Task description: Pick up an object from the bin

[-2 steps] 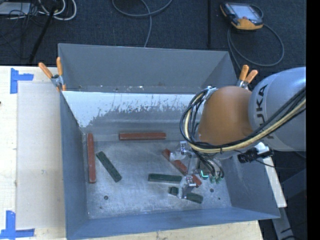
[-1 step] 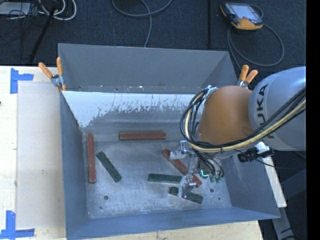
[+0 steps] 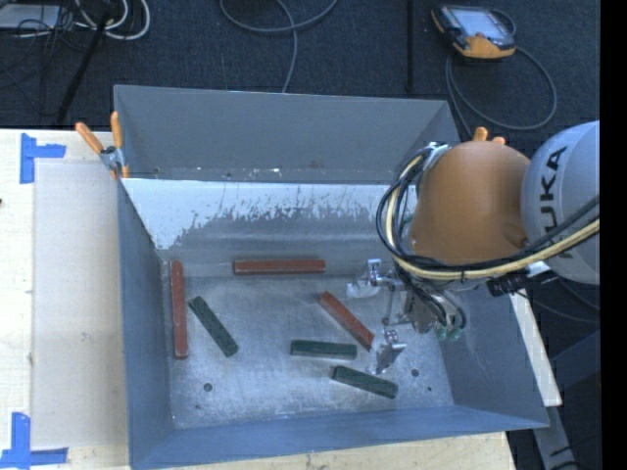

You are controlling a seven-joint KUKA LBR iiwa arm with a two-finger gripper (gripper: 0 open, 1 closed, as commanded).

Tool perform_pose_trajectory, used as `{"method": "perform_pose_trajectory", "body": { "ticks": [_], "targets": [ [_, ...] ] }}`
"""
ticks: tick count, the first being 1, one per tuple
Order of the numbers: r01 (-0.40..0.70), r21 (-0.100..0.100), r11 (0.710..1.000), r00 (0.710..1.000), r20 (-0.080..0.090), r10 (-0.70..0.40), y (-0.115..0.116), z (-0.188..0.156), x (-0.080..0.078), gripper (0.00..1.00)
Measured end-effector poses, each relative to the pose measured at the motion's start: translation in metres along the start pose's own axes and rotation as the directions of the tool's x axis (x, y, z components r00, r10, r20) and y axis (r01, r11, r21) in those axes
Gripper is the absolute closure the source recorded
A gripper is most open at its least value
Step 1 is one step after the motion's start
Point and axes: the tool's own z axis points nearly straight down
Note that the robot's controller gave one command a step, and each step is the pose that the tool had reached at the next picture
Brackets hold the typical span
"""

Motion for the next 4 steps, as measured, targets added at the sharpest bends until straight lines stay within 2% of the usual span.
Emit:
{"method": "perform_pose_trajectory", "body": {
  "ticks": [1, 2, 4],
  "targets": [
    [0.006, 0.002, 1.0, 1.0, 0.02, -0.006, 0.002, 0.017, -0.005, 0.0],
    [-0.167, -0.003, 0.986, 0.986, 0.017, 0.168, 0.007, 0.114, -0.009, 1.0],
    [-0.168, -0.003, 0.986, 0.986, 0.017, 0.168, 0.007, 0.114, -0.009, 1.0]
  ]
}}
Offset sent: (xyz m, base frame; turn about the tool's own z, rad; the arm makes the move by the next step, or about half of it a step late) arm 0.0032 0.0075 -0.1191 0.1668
